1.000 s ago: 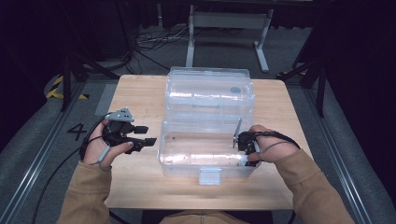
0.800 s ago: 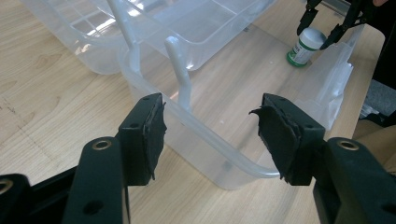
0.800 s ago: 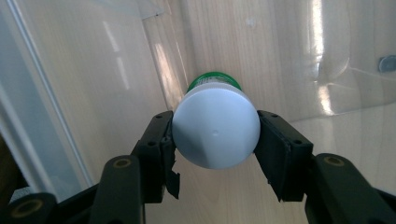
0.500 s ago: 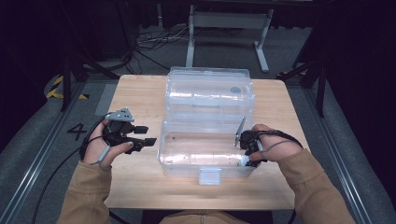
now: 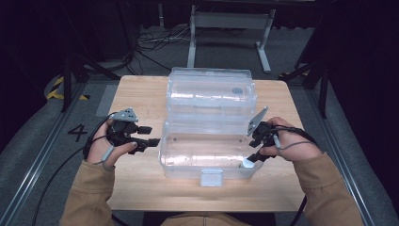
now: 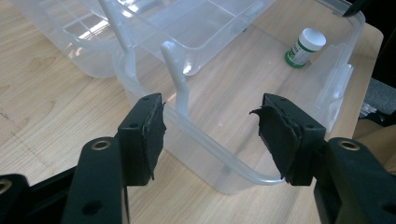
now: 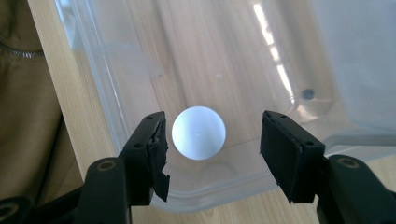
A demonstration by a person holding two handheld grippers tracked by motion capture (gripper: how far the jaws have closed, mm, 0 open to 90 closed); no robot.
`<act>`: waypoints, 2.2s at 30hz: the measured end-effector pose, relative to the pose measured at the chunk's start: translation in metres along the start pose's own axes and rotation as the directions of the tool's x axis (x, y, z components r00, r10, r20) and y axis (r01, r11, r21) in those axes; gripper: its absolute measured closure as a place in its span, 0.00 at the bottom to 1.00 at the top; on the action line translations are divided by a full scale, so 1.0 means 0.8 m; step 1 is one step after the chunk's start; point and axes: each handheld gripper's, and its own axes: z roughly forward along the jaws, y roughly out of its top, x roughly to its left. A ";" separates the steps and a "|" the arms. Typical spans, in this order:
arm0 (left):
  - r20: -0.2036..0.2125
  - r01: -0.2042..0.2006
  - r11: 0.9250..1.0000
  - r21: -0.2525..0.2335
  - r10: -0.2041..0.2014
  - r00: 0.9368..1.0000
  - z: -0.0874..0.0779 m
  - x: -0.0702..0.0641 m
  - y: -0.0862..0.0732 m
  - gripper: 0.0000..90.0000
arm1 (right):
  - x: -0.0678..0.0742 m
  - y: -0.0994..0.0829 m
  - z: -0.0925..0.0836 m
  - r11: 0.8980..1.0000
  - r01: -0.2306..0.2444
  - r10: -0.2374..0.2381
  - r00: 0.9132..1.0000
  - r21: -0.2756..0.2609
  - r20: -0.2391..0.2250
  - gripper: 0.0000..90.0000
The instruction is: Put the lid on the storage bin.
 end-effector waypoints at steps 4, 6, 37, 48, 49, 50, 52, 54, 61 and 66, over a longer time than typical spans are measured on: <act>-0.002 0.005 1.000 -0.001 -0.005 1.000 0.000 0.000 0.000 0.46 | -0.002 0.000 -0.015 0.998 -0.015 0.016 1.000 -0.066 0.015 0.47; -0.001 0.005 1.000 -0.001 -0.005 1.000 0.000 0.000 0.000 0.46 | -0.003 0.000 -0.021 0.995 -0.019 0.021 1.000 -0.099 0.020 0.47; -0.040 0.040 0.999 0.003 -0.040 0.998 -0.020 -0.009 -0.025 0.46 | -0.061 0.069 -0.080 0.883 -0.057 0.102 0.992 -0.466 0.072 0.52; -0.026 0.027 1.000 0.011 -0.027 0.999 -0.017 -0.010 -0.023 0.45 | -0.091 0.095 -0.062 0.876 -0.068 0.119 0.990 -0.478 0.077 0.52; -0.026 0.026 1.000 0.014 -0.025 0.999 -0.016 -0.010 -0.023 0.45 | -0.093 0.096 -0.059 0.878 -0.067 0.118 0.990 -0.474 0.077 0.52; -0.025 0.025 1.000 0.016 -0.025 0.999 -0.016 -0.010 -0.023 0.45 | -0.095 0.098 -0.055 0.881 -0.073 0.119 0.990 -0.468 0.070 0.53; -0.023 0.022 1.000 0.019 -0.021 1.000 -0.014 -0.010 -0.022 0.45 | -0.098 0.101 -0.050 0.884 -0.073 0.116 0.991 -0.461 0.067 0.53; -0.022 0.023 1.000 0.020 -0.023 0.999 -0.013 -0.011 -0.021 0.45 | -0.101 0.104 -0.044 0.890 -0.067 0.109 0.992 -0.451 0.067 0.54; -0.015 0.014 1.000 0.028 -0.014 1.000 -0.009 -0.012 -0.020 0.45 | -0.101 0.113 -0.034 0.901 -0.053 0.084 0.995 -0.432 0.054 0.60; -0.011 0.010 0.999 0.033 -0.009 1.000 -0.007 -0.013 -0.019 0.45 | -0.103 0.115 -0.034 0.901 -0.035 0.066 0.996 -0.433 0.055 0.67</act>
